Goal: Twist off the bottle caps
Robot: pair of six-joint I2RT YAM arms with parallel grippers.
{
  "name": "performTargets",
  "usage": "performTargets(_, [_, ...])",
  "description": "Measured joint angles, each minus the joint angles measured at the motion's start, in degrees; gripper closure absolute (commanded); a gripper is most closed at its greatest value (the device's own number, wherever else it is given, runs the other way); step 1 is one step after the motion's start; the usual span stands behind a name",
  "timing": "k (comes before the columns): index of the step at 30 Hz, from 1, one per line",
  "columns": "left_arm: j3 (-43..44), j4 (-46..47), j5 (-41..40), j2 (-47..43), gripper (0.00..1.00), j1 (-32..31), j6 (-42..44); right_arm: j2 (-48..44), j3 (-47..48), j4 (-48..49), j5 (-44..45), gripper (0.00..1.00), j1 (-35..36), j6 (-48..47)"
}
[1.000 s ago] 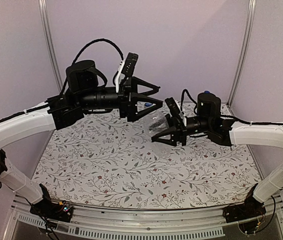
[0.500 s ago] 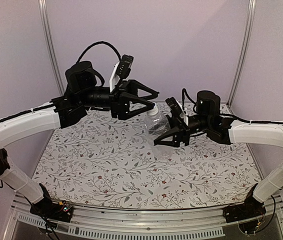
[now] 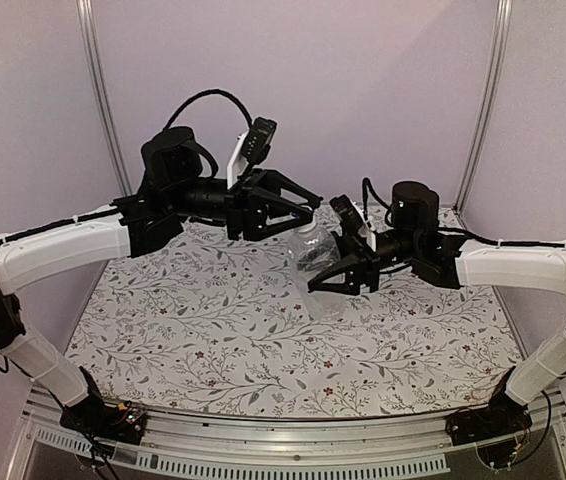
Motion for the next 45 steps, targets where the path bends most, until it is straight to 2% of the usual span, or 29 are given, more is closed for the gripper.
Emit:
performTargets(3, [0.0, -0.3, 0.0, 0.4, 0.56, -0.1, 0.1, 0.0, 0.0, 0.0, 0.0, 0.56, 0.0, 0.0])
performTargets(6, [0.0, -0.6, 0.0, 0.5, 0.63, -0.2, 0.6, 0.0, 0.0, 0.0, 0.0, 0.56, 0.0, 0.0])
performTargets(11, [0.0, -0.4, -0.1, 0.5, 0.86, -0.3, 2.1, 0.1, 0.0, -0.1, 0.0, 0.57, 0.0, 0.5])
performTargets(13, [0.1, -0.5, -0.3, 0.5, 0.98, -0.3, 3.0, 0.1, 0.0, -0.1, 0.2, 0.58, 0.0, 1.0])
performTargets(14, [0.1, -0.6, -0.4, 0.5, 1.0, -0.3, 3.1, 0.1, 0.0, -0.1, 0.3, 0.58, 0.0, 1.0])
performTargets(20, [0.4, -3.2, -3.7, 0.0, 1.0, -0.4, 5.1, -0.1, 0.3, -1.7, 4.0, 0.58, 0.0, 0.0])
performTargets(23, [1.5, -5.7, -8.6, -0.4, 1.0, -1.1, 5.6, -0.5, 1.0, -3.0, 7.7, 0.58, 0.0, -1.3])
performTargets(28, [3.1, -8.8, -22.5, -1.0, 1.0, -4.0, 4.9, -1.8, 1.1, -3.7, 14.2, 0.59, 0.0, -2.2])
performTargets(37, [5.1, -16.5, -52.4, -1.3, 1.0, -10.0, 0.2, -2.2, 1.1, -6.2, 26.8, 0.59, 0.1, -1.8])
performTargets(41, [5.2, -18.1, -60.2, -1.3, 1.0, -11.3, -1.0, -2.3, 0.7, -6.7, 32.2, 0.58, 0.8, -1.8])
performTargets(45, [5.2, -19.0, -64.2, -1.3, 1.0, -12.1, -1.8, -2.8, 0.0, -6.7, 35.3, 0.55, 1.4, -1.9])
